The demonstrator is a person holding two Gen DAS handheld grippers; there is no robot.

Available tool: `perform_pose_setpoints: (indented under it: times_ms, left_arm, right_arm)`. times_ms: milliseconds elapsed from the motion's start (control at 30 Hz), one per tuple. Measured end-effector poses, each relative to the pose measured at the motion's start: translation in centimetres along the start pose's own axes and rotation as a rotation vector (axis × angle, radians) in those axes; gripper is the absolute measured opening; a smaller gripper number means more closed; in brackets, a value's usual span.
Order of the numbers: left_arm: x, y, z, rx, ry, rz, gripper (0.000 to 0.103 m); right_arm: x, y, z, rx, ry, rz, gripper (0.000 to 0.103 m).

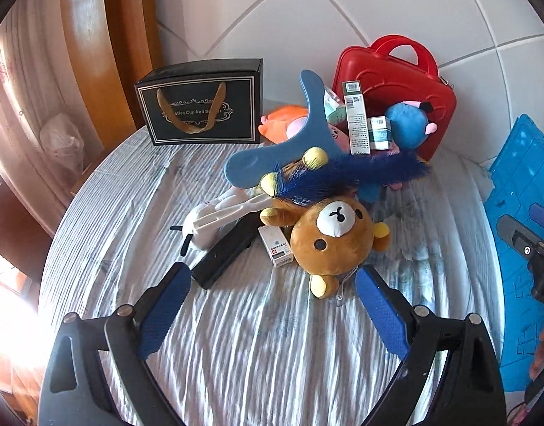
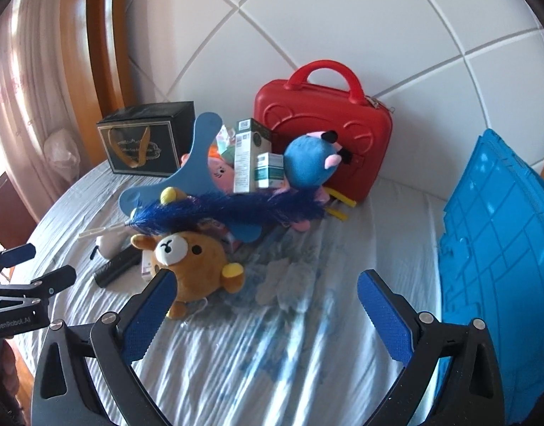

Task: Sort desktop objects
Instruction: 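Withdraw both open grippers from the bin back to the pile, then grasp the brown bear plush with both grippers from either side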

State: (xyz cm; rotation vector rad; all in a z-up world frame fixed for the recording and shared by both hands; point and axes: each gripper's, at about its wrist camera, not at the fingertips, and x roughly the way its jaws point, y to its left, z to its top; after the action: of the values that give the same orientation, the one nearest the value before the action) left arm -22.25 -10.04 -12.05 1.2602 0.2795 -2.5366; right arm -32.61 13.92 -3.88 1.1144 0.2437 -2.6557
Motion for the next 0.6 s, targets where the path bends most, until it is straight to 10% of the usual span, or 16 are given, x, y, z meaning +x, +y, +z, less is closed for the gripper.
perform_pose_setpoints:
  times_ms: [600]
  left_arm:
    - [11.6, -3.9, 4.0, 0.056, 0.14, -0.07, 0.095]
  right_arm:
    - [11.7, -2.6, 0.1, 0.053, 0.175, 0.062, 0.103]
